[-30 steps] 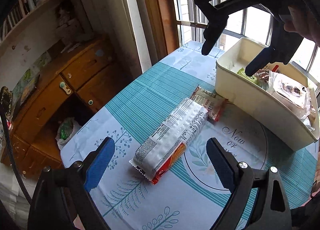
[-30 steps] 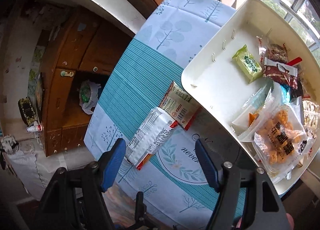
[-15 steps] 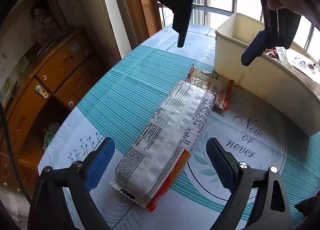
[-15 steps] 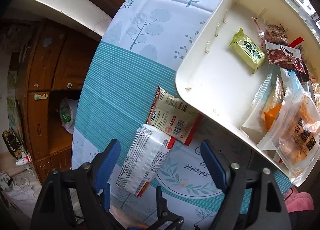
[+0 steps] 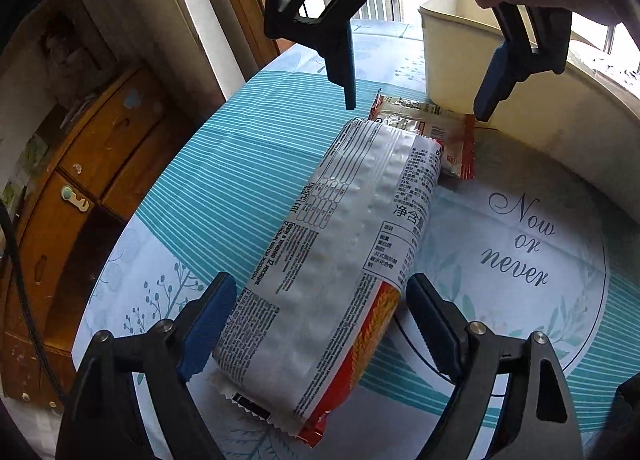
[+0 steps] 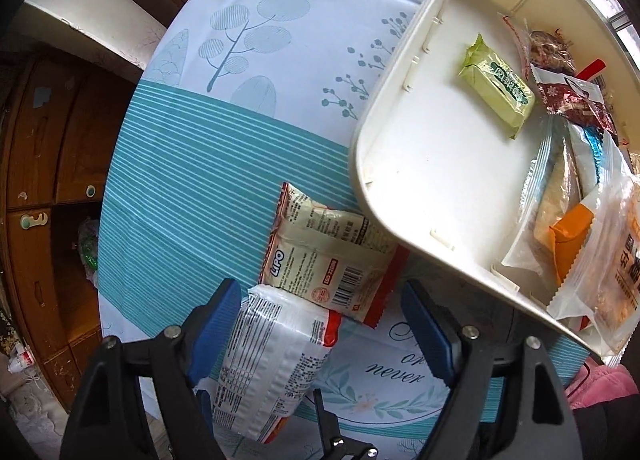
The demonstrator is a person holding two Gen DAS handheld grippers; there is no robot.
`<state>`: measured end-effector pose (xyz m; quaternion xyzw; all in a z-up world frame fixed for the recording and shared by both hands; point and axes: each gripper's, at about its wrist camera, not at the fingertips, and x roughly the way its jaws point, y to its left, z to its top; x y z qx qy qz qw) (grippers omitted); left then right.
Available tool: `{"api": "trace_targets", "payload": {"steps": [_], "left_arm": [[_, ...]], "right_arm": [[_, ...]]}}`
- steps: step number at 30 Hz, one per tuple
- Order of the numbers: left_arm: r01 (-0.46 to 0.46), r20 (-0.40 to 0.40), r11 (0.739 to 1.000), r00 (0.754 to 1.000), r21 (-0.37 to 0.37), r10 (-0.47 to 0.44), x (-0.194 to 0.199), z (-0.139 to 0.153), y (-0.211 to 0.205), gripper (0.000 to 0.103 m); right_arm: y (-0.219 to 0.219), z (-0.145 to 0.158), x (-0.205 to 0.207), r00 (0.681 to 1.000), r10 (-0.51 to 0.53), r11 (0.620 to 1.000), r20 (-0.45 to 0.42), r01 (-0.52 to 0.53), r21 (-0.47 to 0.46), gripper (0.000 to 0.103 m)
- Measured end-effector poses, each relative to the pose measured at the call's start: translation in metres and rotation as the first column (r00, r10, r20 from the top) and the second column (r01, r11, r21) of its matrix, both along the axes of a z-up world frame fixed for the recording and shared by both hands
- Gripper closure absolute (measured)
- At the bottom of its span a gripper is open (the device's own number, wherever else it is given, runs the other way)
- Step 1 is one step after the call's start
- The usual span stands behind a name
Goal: Organize snacks
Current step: 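Grasp the biscuit pack with the left tool while the right tool grasps and lifts the Lipo packet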
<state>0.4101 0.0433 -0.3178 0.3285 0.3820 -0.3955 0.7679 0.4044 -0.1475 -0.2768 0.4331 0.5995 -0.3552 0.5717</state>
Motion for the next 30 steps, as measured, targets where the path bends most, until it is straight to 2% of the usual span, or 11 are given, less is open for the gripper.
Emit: {"api": "trace_targets", "payload": {"steps": [5, 10, 21, 30], "left_arm": [[0.016, 0.001, 1.0, 1.0, -0.021, -0.016, 0.001, -0.001, 0.003, 0.027], [0.017, 0.0, 1.0, 1.0, -0.021, -0.017, 0.001, 0.0, 0.008, 0.032], [-0.008, -0.008, 1.0, 1.0, -0.017, 0.008, -0.005, 0.004, 0.029, 0.033], [-0.057, -0.013, 0.998, 0.998, -0.001, 0.057, -0.016, 0.006, 0.055, 0.039]], "right_arm": [[-0.005, -0.01, 0.002, 1.0, -0.016, 1.0, -0.021, 0.016, -0.011, 0.02], [-0.002, -0.021, 0.009, 0.999, 0.011, 1.0, -0.033, -0.01, 0.027, 0.02], [0.012, -0.03, 0.018, 0.999, 0.047, 0.996, -0.027, -0.044, 0.073, 0.02], [0.004, -0.035, 0.013, 0.998, 0.035, 0.999, -0.045, -0.033, 0.036, 0.02]]}}
